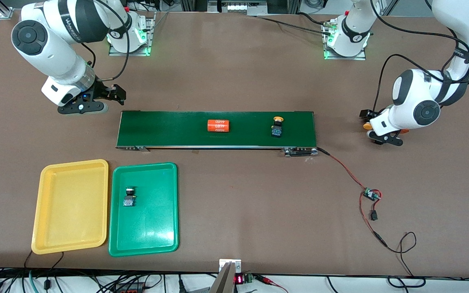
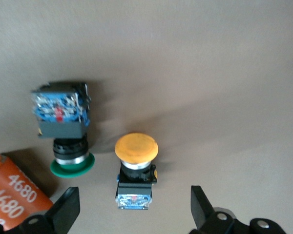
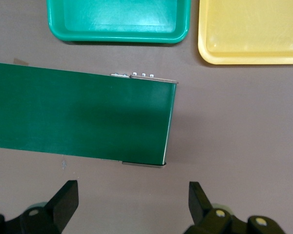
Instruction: Sort buttons by color to trays
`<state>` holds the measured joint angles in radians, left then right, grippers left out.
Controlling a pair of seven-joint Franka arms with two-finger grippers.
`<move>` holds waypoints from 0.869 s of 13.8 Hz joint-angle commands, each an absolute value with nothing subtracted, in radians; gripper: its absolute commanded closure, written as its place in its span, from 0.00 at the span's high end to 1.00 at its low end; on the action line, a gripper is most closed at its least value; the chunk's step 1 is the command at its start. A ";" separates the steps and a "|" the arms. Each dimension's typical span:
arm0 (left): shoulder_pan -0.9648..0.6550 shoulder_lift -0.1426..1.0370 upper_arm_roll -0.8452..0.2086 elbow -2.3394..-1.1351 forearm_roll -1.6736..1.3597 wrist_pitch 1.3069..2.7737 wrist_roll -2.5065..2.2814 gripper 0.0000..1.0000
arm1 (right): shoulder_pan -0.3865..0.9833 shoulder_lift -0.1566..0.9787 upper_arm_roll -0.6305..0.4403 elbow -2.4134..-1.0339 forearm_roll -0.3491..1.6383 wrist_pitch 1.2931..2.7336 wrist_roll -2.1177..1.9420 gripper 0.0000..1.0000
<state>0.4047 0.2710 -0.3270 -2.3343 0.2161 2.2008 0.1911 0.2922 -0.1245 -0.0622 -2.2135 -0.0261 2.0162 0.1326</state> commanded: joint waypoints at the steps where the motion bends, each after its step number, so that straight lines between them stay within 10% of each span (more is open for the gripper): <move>1: 0.408 0.245 -0.328 -2.420 0.232 2.291 0.207 1.00 | 0.287 -0.129 -0.063 -2.210 -0.015 2.011 0.130 1.00; 12: 0.413 0.256 -0.311 -2.456 0.232 2.358 0.210 1.00 | 0.282 -0.104 -0.063 -2.187 -0.014 2.011 0.132 1.00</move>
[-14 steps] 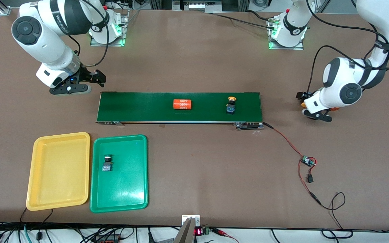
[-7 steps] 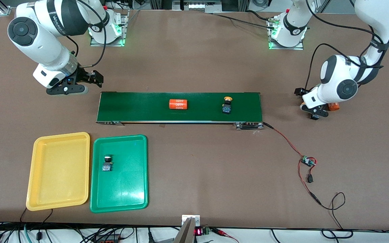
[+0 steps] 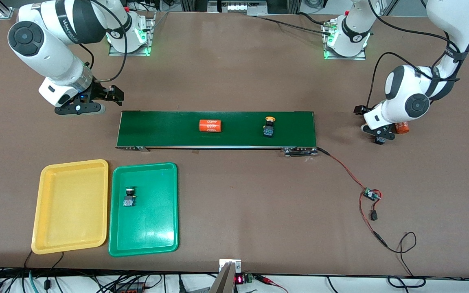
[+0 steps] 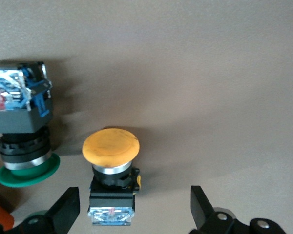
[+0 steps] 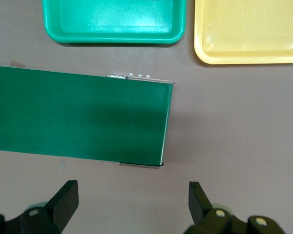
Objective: Sort buttons by color to trays
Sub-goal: 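Carry the yellow-cap button onto the belt and release it with the left gripper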
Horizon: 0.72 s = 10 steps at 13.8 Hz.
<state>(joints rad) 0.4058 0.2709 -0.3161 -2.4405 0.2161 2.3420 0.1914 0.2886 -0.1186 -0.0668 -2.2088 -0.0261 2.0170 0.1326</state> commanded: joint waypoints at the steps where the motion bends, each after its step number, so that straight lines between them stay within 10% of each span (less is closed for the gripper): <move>1: 0.413 0.256 -0.307 -2.456 0.233 2.359 0.212 1.00 | 0.282 -0.103 -0.063 -2.187 -0.014 2.013 0.138 1.00; 5: 0.414 0.276 -0.268 -2.456 0.250 2.399 0.253 0.96 | 0.296 -0.081 -0.057 -2.172 -0.012 2.019 0.152 1.00; 10: 0.411 0.267 -0.270 -2.451 0.252 2.335 0.291 0.18 | 0.340 -0.046 -0.054 -2.161 0.000 2.049 0.238 1.00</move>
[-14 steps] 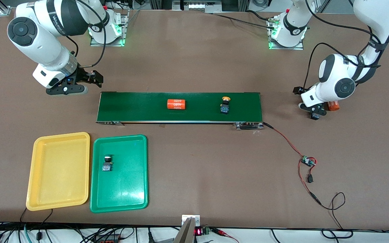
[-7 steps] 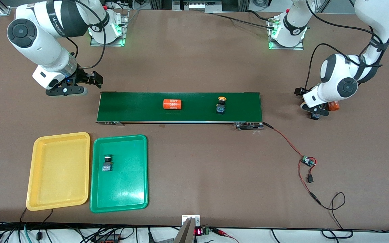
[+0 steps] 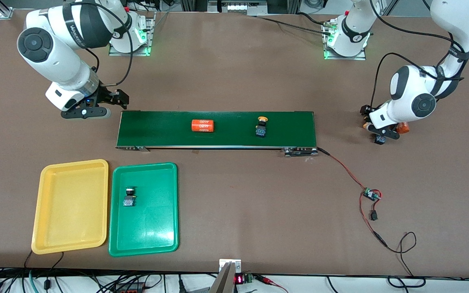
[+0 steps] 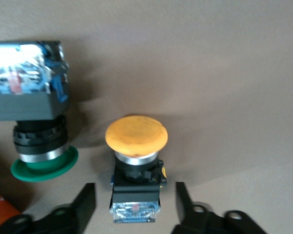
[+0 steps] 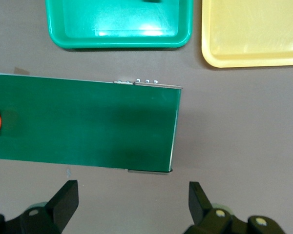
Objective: Sort buttons by color to trays
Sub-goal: 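Carry the yellow-cap button onto the belt and release it with the left gripper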
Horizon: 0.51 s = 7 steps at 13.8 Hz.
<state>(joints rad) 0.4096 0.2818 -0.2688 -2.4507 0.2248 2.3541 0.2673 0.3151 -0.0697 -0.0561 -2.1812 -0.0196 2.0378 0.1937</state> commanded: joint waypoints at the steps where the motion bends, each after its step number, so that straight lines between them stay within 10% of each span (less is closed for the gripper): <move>1: 0.408 0.262 -0.271 -2.450 0.253 2.335 0.296 0.08 | 0.351 -0.045 -0.054 -2.161 0.021 2.059 0.270 1.00; 7: 0.299 0.124 -0.336 -2.358 0.131 2.251 0.311 0.00 | 0.408 -0.006 -0.054 -2.161 0.077 2.123 0.307 1.00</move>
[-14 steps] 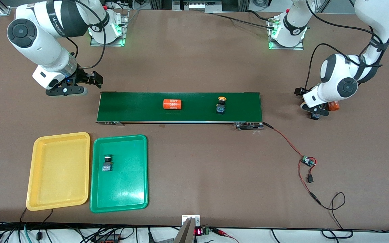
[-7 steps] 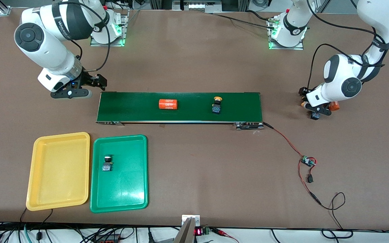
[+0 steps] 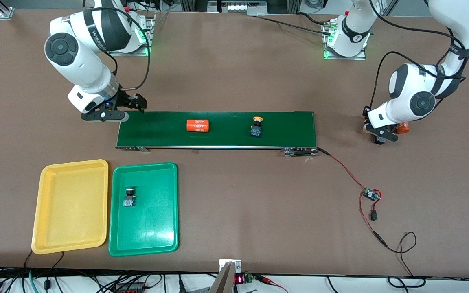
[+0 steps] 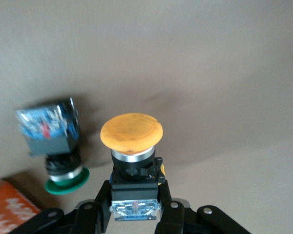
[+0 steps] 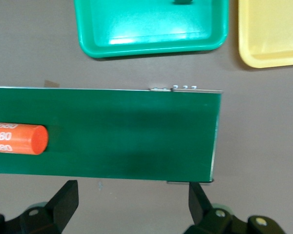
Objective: Sort buttons by color to trays
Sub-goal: 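Carry the yellow-cap button onto the belt and release it with the left gripper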
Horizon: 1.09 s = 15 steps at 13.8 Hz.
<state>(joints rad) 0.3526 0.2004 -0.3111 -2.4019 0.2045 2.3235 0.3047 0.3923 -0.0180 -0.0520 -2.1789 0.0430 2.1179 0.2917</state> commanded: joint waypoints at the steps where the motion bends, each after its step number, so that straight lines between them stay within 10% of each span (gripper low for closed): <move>1: 0.292 0.118 -0.362 -2.323 0.074 2.243 0.295 0.00 | 0.411 -0.005 -0.054 -2.161 0.077 2.123 0.319 1.00; 15: 0.057 0.325 -0.546 -2.135 -0.054 2.233 -0.387 0.00 | 0.469 0.017 -0.054 -2.158 0.067 2.145 0.439 1.00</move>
<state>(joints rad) 0.0697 0.2482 -0.5536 -2.1915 -0.0335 2.2507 -0.3797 0.4633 0.0087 -0.0517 -2.1738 0.0636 2.1462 0.4230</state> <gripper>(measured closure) 0.590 0.000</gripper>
